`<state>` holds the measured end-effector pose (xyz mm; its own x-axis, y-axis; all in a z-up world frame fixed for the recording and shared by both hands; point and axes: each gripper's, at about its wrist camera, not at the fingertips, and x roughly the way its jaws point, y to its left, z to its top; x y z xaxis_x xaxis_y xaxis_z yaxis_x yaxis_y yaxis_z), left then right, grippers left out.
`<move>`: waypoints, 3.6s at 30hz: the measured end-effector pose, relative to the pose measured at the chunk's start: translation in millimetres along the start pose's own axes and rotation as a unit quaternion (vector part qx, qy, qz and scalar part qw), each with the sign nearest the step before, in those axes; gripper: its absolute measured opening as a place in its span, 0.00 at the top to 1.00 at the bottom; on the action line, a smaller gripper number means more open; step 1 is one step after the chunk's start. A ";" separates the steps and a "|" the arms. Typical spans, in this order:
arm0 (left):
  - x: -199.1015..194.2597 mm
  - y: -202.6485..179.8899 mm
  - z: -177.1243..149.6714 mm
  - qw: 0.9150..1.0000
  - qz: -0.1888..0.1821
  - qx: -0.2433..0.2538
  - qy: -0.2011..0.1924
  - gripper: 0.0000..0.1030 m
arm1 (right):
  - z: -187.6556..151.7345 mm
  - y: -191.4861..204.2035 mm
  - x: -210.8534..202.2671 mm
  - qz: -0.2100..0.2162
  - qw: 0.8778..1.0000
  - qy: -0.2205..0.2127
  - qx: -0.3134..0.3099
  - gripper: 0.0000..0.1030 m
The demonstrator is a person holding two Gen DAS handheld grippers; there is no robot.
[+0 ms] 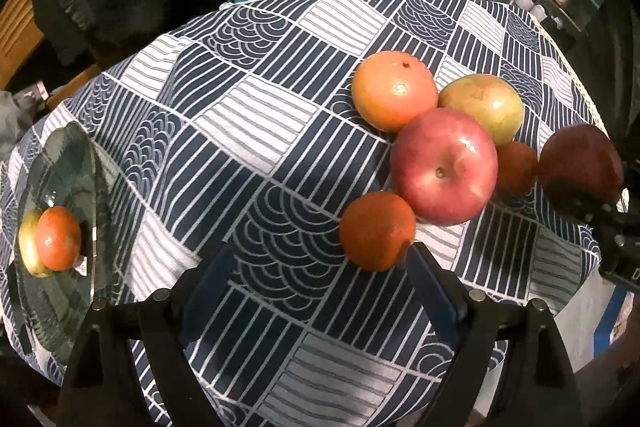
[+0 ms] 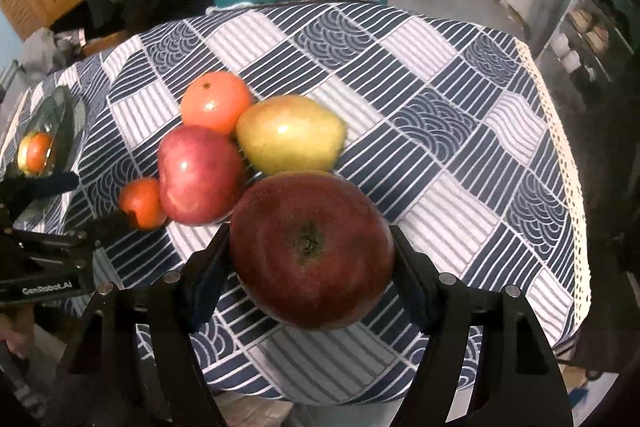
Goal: Organize fruits
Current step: 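Lift the red apple with the right tool while the left tool reaches for a tangerine, then carry the tangerine with the left tool while the right tool carries the apple to the glass plate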
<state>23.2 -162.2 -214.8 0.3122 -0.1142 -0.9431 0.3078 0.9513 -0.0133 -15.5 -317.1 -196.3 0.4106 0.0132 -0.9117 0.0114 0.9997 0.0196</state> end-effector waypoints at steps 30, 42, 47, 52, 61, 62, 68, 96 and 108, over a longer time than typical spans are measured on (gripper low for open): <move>25.3 -15.3 4.3 0.999 -0.036 0.034 0.006 0.57 | 14.6 -12.5 2.4 -0.012 1.000 -0.020 0.010 0.28; -17.1 3.1 8.3 0.999 -0.027 0.011 -0.044 0.57 | 26.1 -1.7 -18.7 -0.022 0.998 -0.052 -0.005 0.28; -35.5 11.8 10.7 0.997 -0.028 0.000 -0.069 0.57 | 32.0 2.1 -29.9 -0.020 0.998 -0.067 -0.005 0.28; -50.4 18.7 11.2 0.996 -0.020 -0.006 -0.086 0.57 | 37.2 8.5 -42.6 -0.026 0.996 -0.080 -0.011 0.28; -89.2 36.1 11.6 0.991 -0.023 -0.031 -0.130 0.57 | 47.8 24.2 -70.2 -0.026 0.993 -0.117 -0.022 0.28; -94.4 38.0 11.8 0.990 -0.023 -0.032 -0.135 0.57 | 49.3 26.6 -73.7 -0.026 0.992 -0.121 -0.024 0.28; -119.0 51.1 11.8 0.986 -0.021 -0.043 -0.157 0.57 | 56.9 41.5 -89.9 -0.024 0.989 -0.142 -0.039 0.28; -167.9 116.9 -2.9 0.975 0.013 -0.095 -0.200 0.57 | 91.5 117.2 -137.0 0.034 0.977 -0.197 -0.075 0.28; -175.0 153.1 -14.3 0.970 0.028 -0.126 -0.205 0.57 | 109.4 163.5 -129.2 0.055 0.974 -0.196 -0.103 0.28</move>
<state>2.7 7.6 -56.5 0.6694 -0.1165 -0.7337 0.0679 0.9931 -0.0958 33.1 -157.3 -30.5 0.7151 0.1534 -0.6819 -0.2192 0.9756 -0.0104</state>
